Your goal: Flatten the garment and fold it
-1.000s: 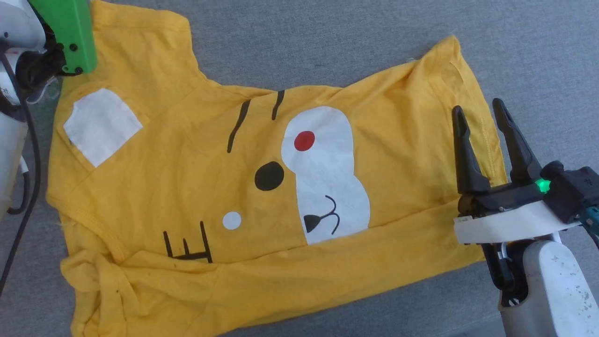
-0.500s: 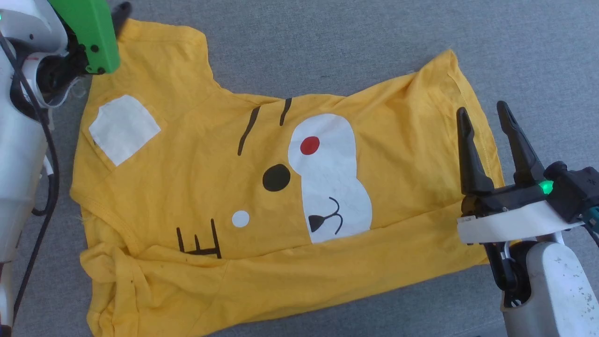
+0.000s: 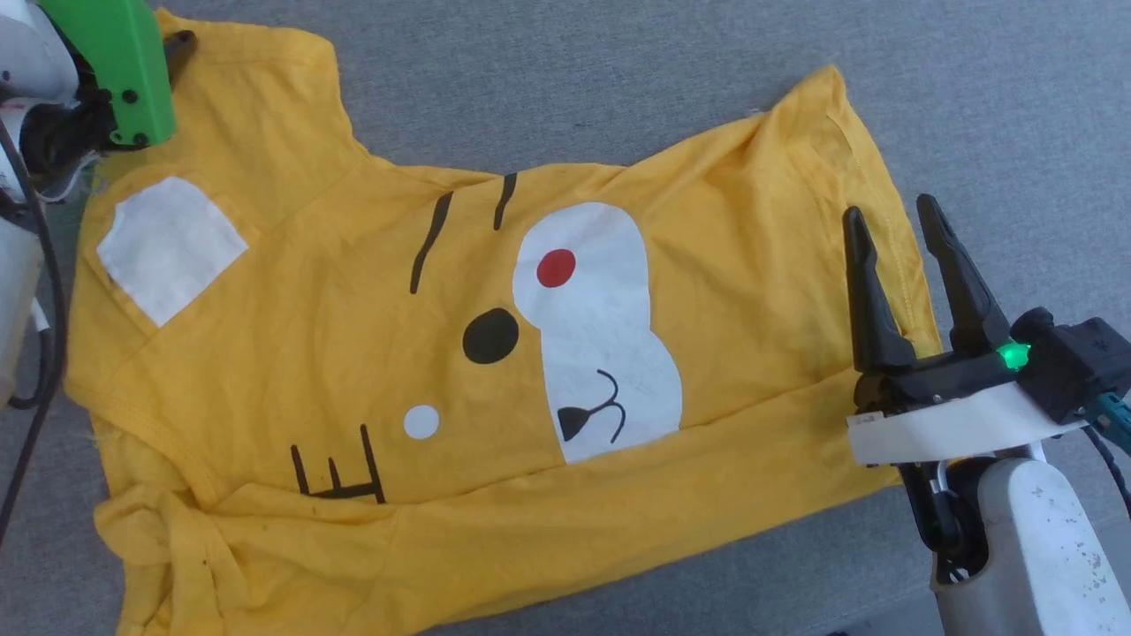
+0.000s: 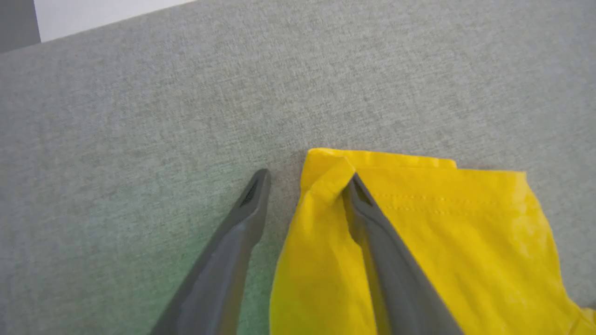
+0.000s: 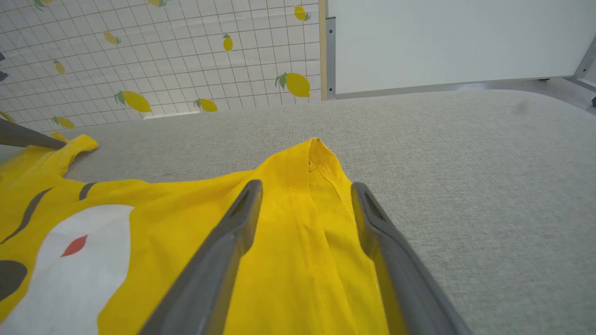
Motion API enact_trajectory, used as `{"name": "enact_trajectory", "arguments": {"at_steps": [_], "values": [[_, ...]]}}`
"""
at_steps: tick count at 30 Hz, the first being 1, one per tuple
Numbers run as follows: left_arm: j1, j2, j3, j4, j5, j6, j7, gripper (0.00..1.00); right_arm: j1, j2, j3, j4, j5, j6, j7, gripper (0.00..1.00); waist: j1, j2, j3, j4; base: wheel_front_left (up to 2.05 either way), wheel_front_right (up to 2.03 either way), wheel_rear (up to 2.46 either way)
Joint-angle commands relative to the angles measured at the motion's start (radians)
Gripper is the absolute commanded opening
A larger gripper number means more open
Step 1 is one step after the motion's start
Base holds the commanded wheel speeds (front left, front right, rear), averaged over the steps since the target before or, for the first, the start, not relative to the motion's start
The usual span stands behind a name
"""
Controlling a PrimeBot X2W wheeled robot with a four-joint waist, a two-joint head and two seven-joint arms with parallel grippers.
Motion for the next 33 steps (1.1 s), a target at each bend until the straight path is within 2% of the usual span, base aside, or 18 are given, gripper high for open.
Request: {"name": "enact_trajectory", "arguments": {"at_steps": [1,7,11,15,20,21,26,27,28,29,31,33], "values": [[0.025,0.007,-0.019,0.017,0.009,0.006,0.029,0.0,-0.016,0.006,0.002,0.005,0.006,-0.001,-0.007,1.0,0.0001,0.0,-0.001,-0.004,0.0,0.0,0.0],[0.037,0.006,-0.014,-0.007,-0.006,0.003,0.023,0.0,-0.077,-0.017,-0.014,0.007,-0.024,-0.001,0.016,1.0,0.0001,0.0,-0.015,0.005,0.0,0.0,0.0],[0.034,0.0,-0.021,-0.019,-0.006,-0.004,0.018,0.0,-0.2,-0.029,-0.014,0.029,-0.042,-0.001,0.129,1.0,0.0001,0.0,-0.019,0.018,0.0,0.0,0.0],[0.028,-0.019,-0.022,-0.024,-0.012,-0.009,0.001,0.0,-0.35,-0.033,-0.031,0.132,-0.032,-0.001,0.319,1.0,0.0001,0.0,-0.016,0.035,0.0,0.0,0.0],[0.016,-0.042,-0.036,-0.019,-0.008,-0.02,-0.011,0.0,-0.504,-0.029,-0.068,0.314,-0.054,-0.001,0.643,1.0,0.0001,0.0,-0.008,0.061,0.0,0.0,0.0],[0.012,-0.05,-0.04,-0.012,-0.007,-0.027,-0.021,0.0,-0.547,-0.027,-0.07,0.368,-0.095,-0.001,0.816,1.0,0.0001,0.0,-0.007,0.07,0.0,0.0,0.0],[0.008,-0.06,-0.045,0.002,-0.01,-0.038,-0.037,0.0,-0.544,-0.032,-0.069,0.369,-0.155,-0.001,1.024,1.0,0.0001,0.0,-0.008,0.08,0.0,0.0,0.0],[0.008,-0.061,-0.045,0.005,-0.011,-0.04,-0.039,0.0,-0.539,-0.03,-0.07,0.362,-0.156,-0.001,1.051,0.49,0.0001,0.0,-0.008,0.08,0.0,0.0,0.0],[0.008,-0.062,-0.046,0.008,-0.012,-0.042,-0.041,0.0,-0.531,-0.029,-0.07,0.35,-0.158,-0.001,1.078,0.2,0.0001,0.0,-0.009,0.081,0.0,0.0,0.0],[0.007,-0.062,-0.046,0.01,-0.012,-0.043,-0.043,0.0,-0.525,-0.03,-0.07,0.339,-0.161,-0.001,1.095,0.0,0.0001,0.0,-0.009,0.081,0.0,0.0,0.0],[0.005,-0.064,-0.046,0.015,-0.011,-0.045,-0.051,0.0,-0.511,-0.03,-0.074,0.314,-0.166,-0.001,1.114,0.0,0.0001,0.0,-0.011,0.082,0.0,0.0,0.0],[0.003,-0.063,-0.04,0.019,0.0,-0.049,-0.105,0.0,-0.485,-0.033,-0.079,0.267,-0.168,-0.001,1.078,0.0,0.0001,0.0,-0.021,0.087,0.0,0.0,0.0]]}}
